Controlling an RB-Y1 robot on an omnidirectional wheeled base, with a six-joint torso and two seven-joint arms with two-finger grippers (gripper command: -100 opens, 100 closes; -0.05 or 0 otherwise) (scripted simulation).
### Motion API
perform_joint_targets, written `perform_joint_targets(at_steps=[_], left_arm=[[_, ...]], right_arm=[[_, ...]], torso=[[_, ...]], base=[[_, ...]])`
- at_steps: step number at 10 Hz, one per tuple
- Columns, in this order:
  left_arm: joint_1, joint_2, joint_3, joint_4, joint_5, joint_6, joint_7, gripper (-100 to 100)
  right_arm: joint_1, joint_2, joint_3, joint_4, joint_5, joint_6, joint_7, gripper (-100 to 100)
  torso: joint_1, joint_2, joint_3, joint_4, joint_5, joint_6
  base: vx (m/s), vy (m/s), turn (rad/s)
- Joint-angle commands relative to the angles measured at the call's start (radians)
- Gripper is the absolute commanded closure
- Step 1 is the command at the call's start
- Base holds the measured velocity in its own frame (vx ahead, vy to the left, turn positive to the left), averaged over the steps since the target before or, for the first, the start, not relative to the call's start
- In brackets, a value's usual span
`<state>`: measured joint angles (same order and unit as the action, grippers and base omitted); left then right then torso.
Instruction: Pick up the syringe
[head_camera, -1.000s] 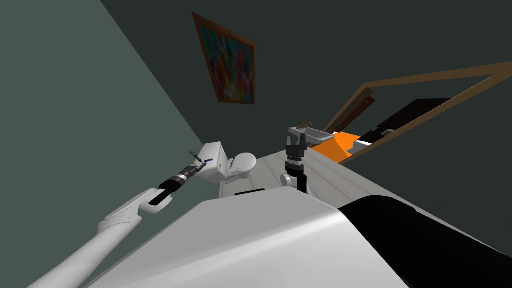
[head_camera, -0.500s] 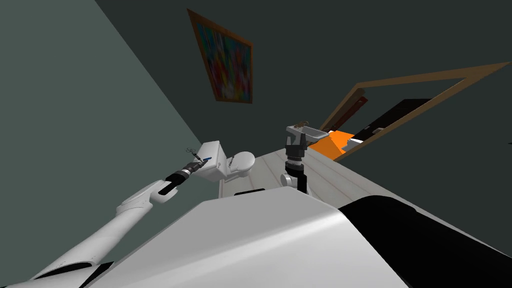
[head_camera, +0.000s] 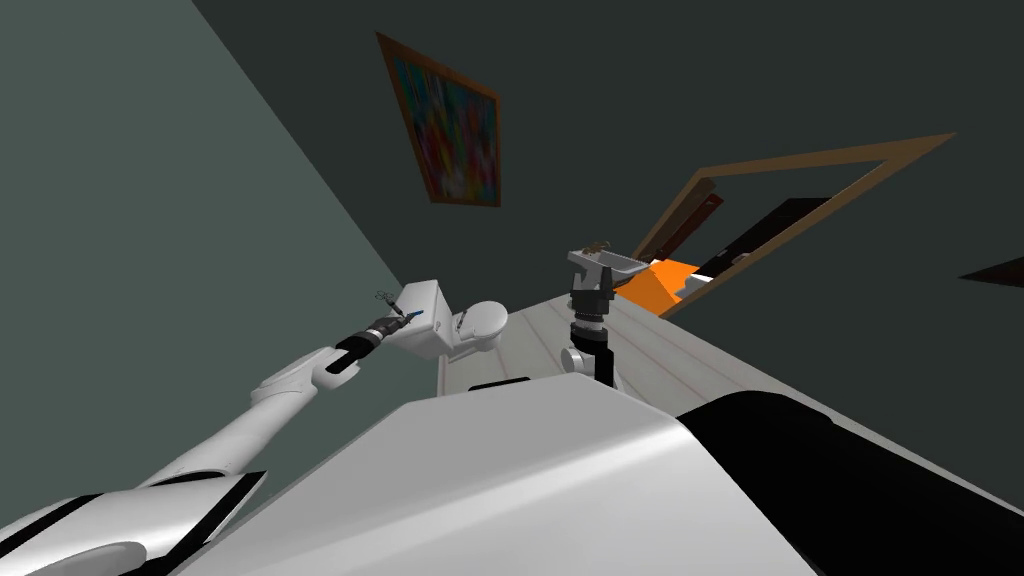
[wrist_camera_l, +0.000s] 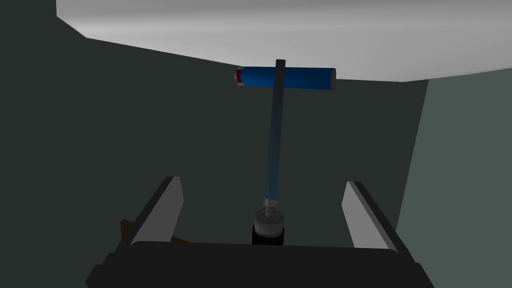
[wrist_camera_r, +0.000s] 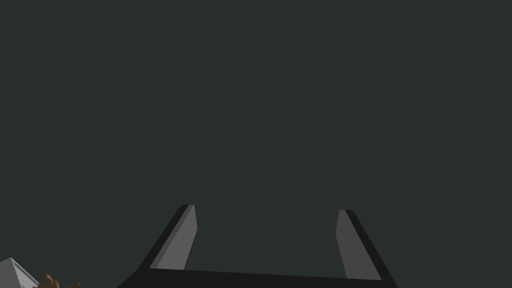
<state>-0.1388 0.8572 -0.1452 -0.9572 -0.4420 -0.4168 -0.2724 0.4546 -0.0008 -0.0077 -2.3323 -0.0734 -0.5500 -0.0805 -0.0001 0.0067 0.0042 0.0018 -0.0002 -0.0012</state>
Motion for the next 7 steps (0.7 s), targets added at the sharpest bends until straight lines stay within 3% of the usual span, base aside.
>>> perform_joint_targets(at_steps=[1, 2, 4, 5, 6, 7], left_arm=[[-0.050, 0.004, -0.007, 0.039, 0.000, 0.002, 0.005, -100], [-0.084, 0.015, -0.050, 0.082, 0.000, 0.006, 0.017, -100], [-0.146, 0.015, -0.050, 0.142, 0.000, 0.006, 0.017, -100], [-0.169, 0.015, -0.050, 0.142, 0.000, 0.006, 0.017, -100], [-0.160, 0.007, -0.051, 0.143, -0.002, 0.009, 0.012, -100], [-0.164, 0.007, -0.051, 0.145, -0.003, 0.009, 0.012, 100]], right_arm=[[0.000, 0.000, 0.000, 0.000, 0.000, 0.000, 0.000, 0], [0.000, 0.000, 0.000, 0.000, 0.000, 0.000, 0.000, 0], [0.000, 0.000, 0.000, 0.000, 0.000, 0.000, 0.000, 0], [0.000, 0.000, 0.000, 0.000, 0.000, 0.000, 0.000, 0], [0.000, 0.000, 0.000, 0.000, 0.000, 0.000, 0.000, 0], [0.000, 0.000, 0.000, 0.000, 0.000, 0.000, 0.000, 0]], torso=[[0.000, 0.000, 0.000, 0.000, 0.000, 0.000], [0.000, -0.002, -0.001, 0.000, 0.000, 0.000], [0.000, 0.001, 0.001, 0.000, 0.000, 0.000], [0.000, -0.001, -0.001, 0.000, 0.000, 0.000], [0.001, -0.005, -0.002, -0.001, 0.000, 0.000], [0.001, -0.006, -0.003, -0.001, 0.000, 0.000]], base=[[-0.069, -0.020, 0.004], [-0.104, -0.020, -0.092], [-0.099, -0.015, -0.027], [-0.014, 0.000, 0.013], [0.000, 0.000, 0.000], [0.000, 0.000, 0.000]])
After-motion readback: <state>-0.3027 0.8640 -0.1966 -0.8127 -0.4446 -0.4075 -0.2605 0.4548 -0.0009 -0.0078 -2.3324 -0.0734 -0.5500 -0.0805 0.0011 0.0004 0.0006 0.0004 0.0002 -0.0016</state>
